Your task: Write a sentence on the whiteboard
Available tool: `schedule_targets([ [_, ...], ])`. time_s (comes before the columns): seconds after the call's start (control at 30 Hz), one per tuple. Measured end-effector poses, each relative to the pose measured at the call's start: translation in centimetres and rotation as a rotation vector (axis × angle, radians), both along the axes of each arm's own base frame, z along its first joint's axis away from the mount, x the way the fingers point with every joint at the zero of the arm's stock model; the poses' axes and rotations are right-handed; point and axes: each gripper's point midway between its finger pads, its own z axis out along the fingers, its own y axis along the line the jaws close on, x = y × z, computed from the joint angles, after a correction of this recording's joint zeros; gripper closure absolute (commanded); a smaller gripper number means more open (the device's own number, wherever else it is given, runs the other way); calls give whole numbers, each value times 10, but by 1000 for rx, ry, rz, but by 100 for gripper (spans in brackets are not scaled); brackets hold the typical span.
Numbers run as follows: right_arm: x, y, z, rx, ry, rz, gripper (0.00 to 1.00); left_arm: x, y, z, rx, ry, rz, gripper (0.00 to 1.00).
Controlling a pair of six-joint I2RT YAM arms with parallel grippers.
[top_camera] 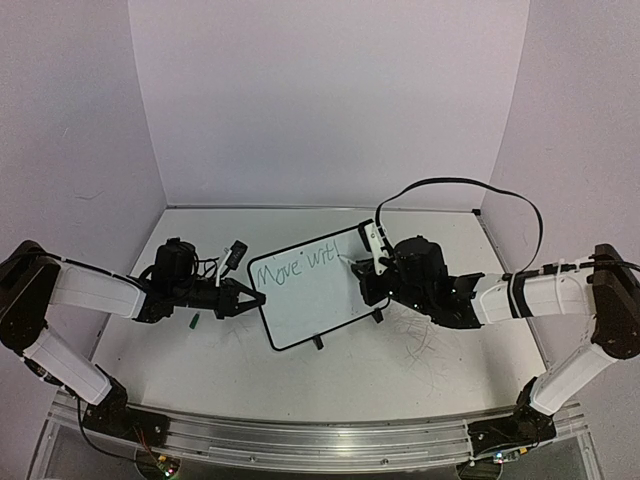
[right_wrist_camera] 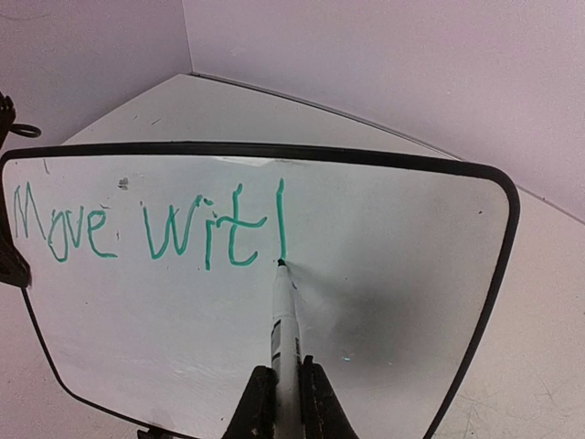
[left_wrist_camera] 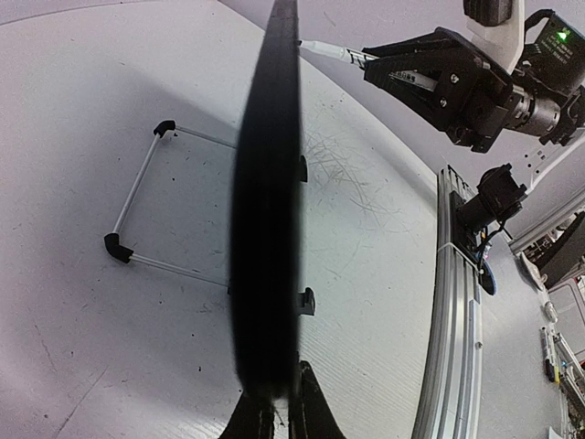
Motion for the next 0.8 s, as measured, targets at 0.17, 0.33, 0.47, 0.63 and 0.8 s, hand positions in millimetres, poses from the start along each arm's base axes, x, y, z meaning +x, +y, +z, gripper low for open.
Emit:
schedule_targets([
  [0.17, 0, 0, 0, 2, 2, 0, 100, 0, 0, 0, 0, 0, 0, 100],
  [0.33, 0, 0, 0, 2, 1, -2, 100, 0, 0, 0, 0, 0, 0, 100],
  [0.47, 1, 0, 1, 2, -1, -4, 100, 0, 0, 0, 0, 0, 0, 100],
  [0.63, 2, 1, 5, 4, -9, -8, 100, 0, 0, 0, 0, 0, 0, 100],
  [0.8, 5, 1, 10, 8, -19, -15, 100, 0, 0, 0, 0, 0, 0, 100],
])
